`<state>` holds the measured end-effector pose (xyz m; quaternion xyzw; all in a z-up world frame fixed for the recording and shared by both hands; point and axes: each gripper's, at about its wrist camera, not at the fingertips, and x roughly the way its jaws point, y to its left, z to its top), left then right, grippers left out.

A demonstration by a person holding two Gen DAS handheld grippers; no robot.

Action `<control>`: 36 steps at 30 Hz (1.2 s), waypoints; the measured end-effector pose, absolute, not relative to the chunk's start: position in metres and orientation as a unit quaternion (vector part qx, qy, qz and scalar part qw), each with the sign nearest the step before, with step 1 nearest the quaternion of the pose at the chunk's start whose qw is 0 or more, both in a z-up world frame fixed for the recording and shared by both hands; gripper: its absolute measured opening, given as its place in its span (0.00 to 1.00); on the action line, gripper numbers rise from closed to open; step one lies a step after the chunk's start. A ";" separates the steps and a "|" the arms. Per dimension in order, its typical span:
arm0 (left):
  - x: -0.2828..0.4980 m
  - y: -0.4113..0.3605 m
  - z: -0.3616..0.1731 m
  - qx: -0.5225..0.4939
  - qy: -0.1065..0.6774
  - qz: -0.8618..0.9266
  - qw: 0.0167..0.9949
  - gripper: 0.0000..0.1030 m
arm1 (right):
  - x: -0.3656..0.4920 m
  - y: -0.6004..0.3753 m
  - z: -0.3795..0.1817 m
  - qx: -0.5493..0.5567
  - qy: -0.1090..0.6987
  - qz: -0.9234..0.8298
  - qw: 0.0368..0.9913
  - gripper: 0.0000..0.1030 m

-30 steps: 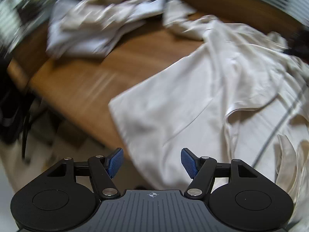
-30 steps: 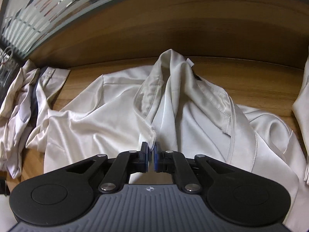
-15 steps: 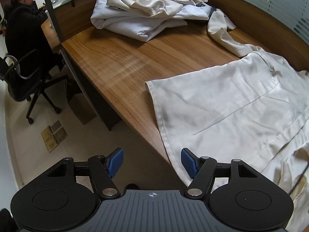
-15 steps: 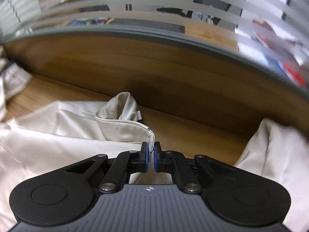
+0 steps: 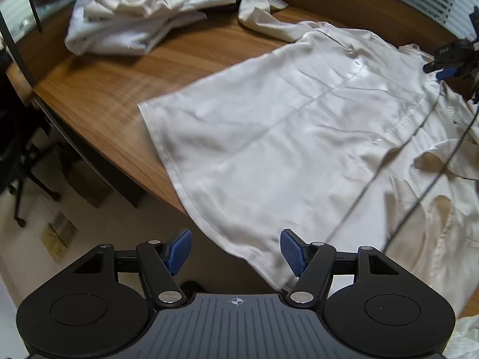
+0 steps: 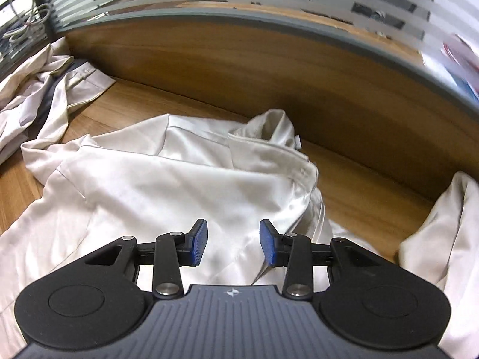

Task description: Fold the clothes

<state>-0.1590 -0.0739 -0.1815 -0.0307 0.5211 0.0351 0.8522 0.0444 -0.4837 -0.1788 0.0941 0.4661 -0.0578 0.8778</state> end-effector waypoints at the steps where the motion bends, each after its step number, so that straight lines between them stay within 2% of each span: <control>1: -0.160 -0.074 -0.183 -0.036 0.524 0.034 0.850 0.66 | 0.044 -0.484 -0.181 0.100 0.467 -0.060 0.877 0.42; 3: -0.163 -0.073 -0.186 -0.050 0.533 0.035 0.844 0.57 | 0.042 -0.485 -0.185 0.114 0.468 -0.063 0.874 0.42; 4: -0.163 -0.072 -0.188 -0.062 0.538 0.032 0.840 0.48 | 0.041 -0.486 -0.188 0.120 0.468 -0.064 0.873 0.42; 5: -0.164 -0.072 -0.191 -0.075 0.543 0.028 0.836 0.43 | 0.040 -0.486 -0.189 0.127 0.470 -0.065 0.871 0.42; 9: -0.168 -0.073 -0.199 -0.105 0.551 0.018 0.827 0.40 | 0.039 -0.484 -0.198 0.137 0.487 -0.060 0.860 0.42; 14: -0.169 -0.068 -0.203 -0.141 0.554 0.013 0.820 0.15 | 0.041 -0.476 -0.207 0.119 0.502 -0.071 0.854 0.42; 16: -0.169 -0.064 -0.202 -0.151 0.554 0.012 0.818 0.13 | 0.040 -0.473 -0.209 0.115 0.500 -0.072 0.855 0.42; 17: -0.170 -0.062 -0.201 -0.154 0.553 0.012 0.819 0.11 | 0.040 -0.472 -0.210 0.113 0.499 -0.073 0.856 0.38; 18: -0.170 -0.061 -0.198 -0.155 0.550 0.011 0.820 0.10 | 0.039 -0.472 -0.209 0.114 0.496 -0.072 0.858 0.14; 19: -0.170 -0.059 -0.195 -0.155 0.546 0.011 0.823 0.08 | 0.038 -0.471 -0.209 0.115 0.492 -0.071 0.860 0.03; 20: -0.171 -0.057 -0.191 -0.156 0.541 0.011 0.826 0.07 | 0.037 -0.471 -0.208 0.117 0.488 -0.070 0.862 0.00; 29: -0.178 -0.052 -0.159 -0.150 0.523 -0.052 0.837 0.06 | 0.030 -0.476 -0.172 0.124 0.435 -0.069 0.889 0.00; 36: -0.177 -0.071 -0.157 -0.137 0.536 -0.135 0.822 0.06 | 0.029 -0.491 -0.166 0.116 0.433 -0.082 0.890 0.00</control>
